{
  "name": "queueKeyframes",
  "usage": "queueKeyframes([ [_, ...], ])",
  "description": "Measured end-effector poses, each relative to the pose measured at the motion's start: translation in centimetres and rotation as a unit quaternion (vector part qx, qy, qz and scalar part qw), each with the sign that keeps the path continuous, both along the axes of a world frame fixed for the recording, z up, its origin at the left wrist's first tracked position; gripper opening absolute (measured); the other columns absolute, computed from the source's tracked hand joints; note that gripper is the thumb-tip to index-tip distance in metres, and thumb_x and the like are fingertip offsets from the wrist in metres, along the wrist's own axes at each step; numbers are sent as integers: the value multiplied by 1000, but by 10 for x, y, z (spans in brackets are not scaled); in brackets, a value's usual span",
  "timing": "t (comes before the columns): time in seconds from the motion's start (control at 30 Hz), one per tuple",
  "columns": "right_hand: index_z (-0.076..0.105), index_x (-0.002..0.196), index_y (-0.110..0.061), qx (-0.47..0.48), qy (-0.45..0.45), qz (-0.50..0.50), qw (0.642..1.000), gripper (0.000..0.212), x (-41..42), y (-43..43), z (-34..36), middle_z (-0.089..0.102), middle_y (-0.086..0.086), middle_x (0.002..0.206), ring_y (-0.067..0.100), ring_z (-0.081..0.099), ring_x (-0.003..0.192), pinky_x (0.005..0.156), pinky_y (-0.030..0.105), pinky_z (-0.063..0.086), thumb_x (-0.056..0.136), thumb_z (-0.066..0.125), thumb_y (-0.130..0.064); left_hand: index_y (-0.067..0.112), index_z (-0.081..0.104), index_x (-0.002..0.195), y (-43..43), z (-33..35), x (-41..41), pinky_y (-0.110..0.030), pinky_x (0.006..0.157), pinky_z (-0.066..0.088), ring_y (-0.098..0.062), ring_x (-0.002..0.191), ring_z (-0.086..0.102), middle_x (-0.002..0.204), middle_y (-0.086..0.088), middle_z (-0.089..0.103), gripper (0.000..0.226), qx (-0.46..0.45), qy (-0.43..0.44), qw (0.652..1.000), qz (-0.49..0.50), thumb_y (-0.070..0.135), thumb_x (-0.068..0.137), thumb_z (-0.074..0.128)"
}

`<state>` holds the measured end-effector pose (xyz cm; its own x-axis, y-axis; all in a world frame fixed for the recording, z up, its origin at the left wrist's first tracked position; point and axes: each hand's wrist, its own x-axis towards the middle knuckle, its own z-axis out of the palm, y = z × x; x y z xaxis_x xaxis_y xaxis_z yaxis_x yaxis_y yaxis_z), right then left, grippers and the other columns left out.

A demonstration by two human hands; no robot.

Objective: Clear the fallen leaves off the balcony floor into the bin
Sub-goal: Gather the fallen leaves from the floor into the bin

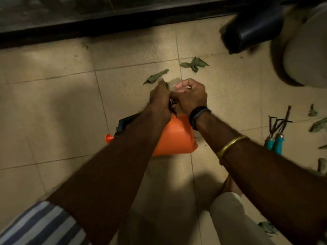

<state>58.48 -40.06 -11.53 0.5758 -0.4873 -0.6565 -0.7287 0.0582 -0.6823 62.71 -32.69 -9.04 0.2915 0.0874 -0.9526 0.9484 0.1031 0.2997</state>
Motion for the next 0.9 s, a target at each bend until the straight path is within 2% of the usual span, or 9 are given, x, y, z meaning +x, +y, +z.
queueKeyframes([
  [0.17, 69, 88, -20, 130, -31, 44, 990, 21, 4, -17, 0, 76, 12, 90, 24, 72, 80, 77, 45, 62, 71, 76, -9, 10, 59, 79, 11, -13, 6, -18, 41, 34, -11, 43, 45, 66, -7, 54, 24, 71, -20, 996, -44, 7, 98, 45],
  [0.27, 72, 81, -28, -78, -15, 11, 997, 15, 16, -46, -19, 76, -6, 91, 16, 71, 88, 85, 37, 60, 79, 69, -14, 10, 62, 78, 21, -4, 9, -16, 46, 29, -4, 46, 38, 61, 1, 42, 37, 40, -64, 990, -120, 2, 102, 35],
  [0.3, 73, 88, -29, -174, 2, 36, 984, 19, 22, -57, -26, 74, -7, 95, 13, 69, 93, 90, 31, 57, 85, 66, -12, 8, 65, 68, 22, -2, 1, -14, 52, 28, -3, 43, 40, 54, 3, 40, 44, 24, -131, 963, -235, 6, 101, 36],
  [0.37, 71, 110, -27, -292, 14, 137, 946, 27, 35, -75, -41, 70, -1, 114, 18, 64, 107, 94, 26, 52, 91, 62, -10, 26, 44, 49, 14, -7, -31, -18, 63, 35, -4, 45, 47, 47, 1, 33, 37, 11, -301, 752, -586, 25, 86, 42],
  [0.43, 63, 124, -25, -333, 19, 285, 899, 36, 44, -78, -57, 55, 6, 135, 29, 53, 122, 96, 33, 48, 92, 59, -9, 24, 36, 53, 5, -26, -58, -31, 64, 53, -12, 49, 49, 50, 1, 39, 31, -38, -218, 675, -703, 44, 73, 49],
  [0.57, 68, 116, -18, -413, 53, 415, 809, 26, 34, -70, -77, 52, 13, 135, 35, 50, 119, 88, 37, 51, 96, 53, -9, 23, 50, 62, -3, -52, -62, -33, 55, 59, -11, 46, 53, 54, 4, 53, 30, -15, -94, 686, -721, 51, 62, 57],
  [0.67, 76, 90, -24, -350, 30, 270, 897, 24, 23, -67, -81, 70, 3, 108, 22, 66, 100, 82, 21, 48, 88, 62, -5, 23, 49, 65, -7, -43, -77, -29, 53, 55, -13, 47, 54, 55, 5, 54, 28, 3, -128, 683, -719, 50, 62, 57],
  [0.77, 74, 70, -30, -162, -4, 103, 981, 28, 23, -53, -66, 73, -13, 80, 0, 69, 78, 79, 17, 57, 75, 79, -3, 22, 49, 67, 9, -86, -71, -24, 54, 49, -12, 55, 57, 62, 9, 55, 30, -54, -74, 827, -554, 50, 63, 60],
  [0.9, 79, 78, -23, -55, -40, 109, 992, 17, 24, -12, -27, 75, -9, 77, 6, 71, 71, 71, 22, 60, 76, 81, -5, 15, 67, 83, 19, -66, -3, -19, 43, 42, -15, 48, 57, 61, -1, 62, 29, -4, -44, 996, -81, 35, 96, 50],
])
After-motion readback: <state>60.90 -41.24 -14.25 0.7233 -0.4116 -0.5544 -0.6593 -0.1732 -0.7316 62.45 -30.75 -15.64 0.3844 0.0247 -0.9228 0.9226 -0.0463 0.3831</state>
